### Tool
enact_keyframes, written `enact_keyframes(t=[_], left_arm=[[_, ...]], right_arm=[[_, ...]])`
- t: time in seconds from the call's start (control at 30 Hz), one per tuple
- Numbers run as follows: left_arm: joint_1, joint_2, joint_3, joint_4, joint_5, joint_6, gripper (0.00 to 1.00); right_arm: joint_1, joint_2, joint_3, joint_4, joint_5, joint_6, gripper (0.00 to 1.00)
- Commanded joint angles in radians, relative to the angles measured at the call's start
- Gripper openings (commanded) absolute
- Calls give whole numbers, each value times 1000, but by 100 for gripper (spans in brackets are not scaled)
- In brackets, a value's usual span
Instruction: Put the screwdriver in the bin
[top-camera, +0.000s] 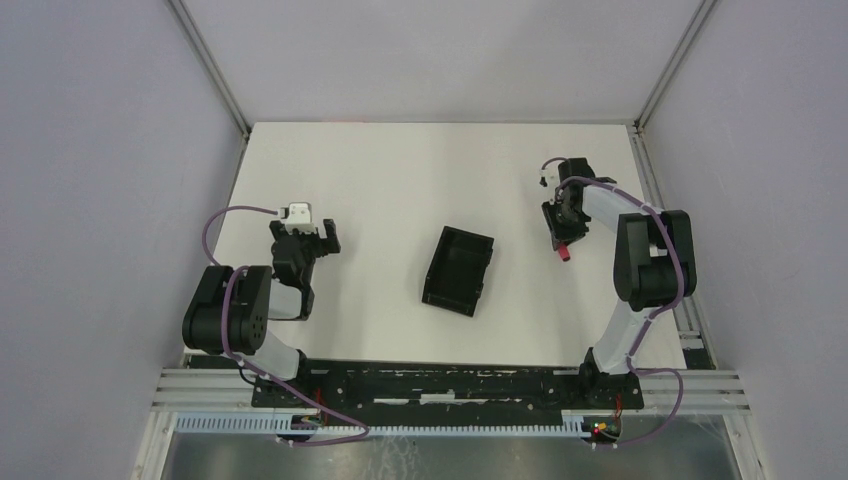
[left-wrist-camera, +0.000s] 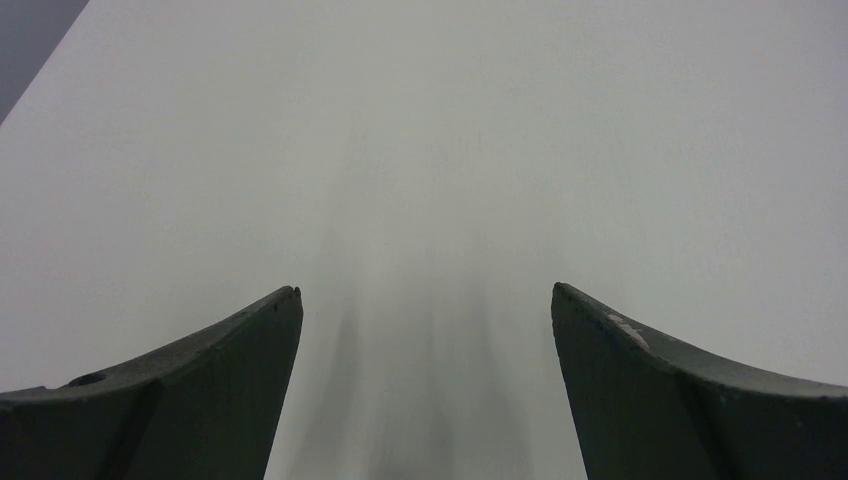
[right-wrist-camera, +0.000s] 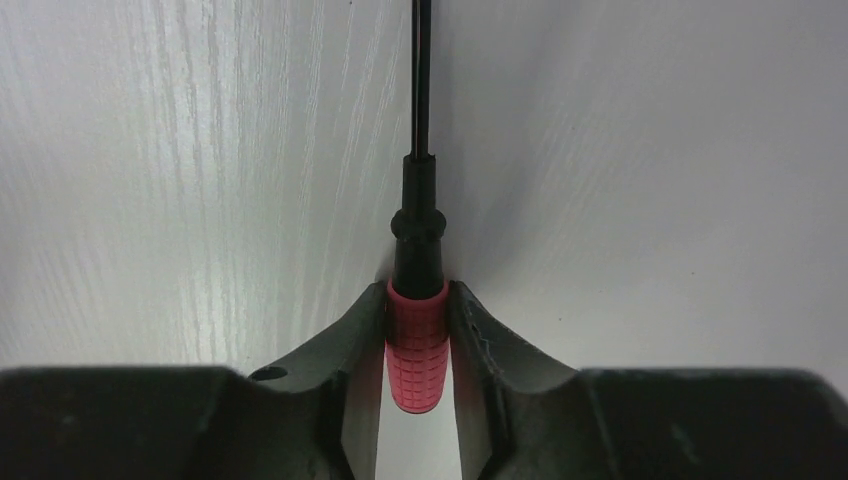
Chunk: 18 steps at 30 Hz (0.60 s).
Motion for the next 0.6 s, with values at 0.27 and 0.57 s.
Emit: enact_keyframes(t=[0.27,0.57], left_arm=[[2,-16,9,27,10,-32,100],[2,-16,9,27,9,-32,100]], right_arm=[[-4,-147,91,-174,19,62,0],[2,-302,174,-328,58,129,0]])
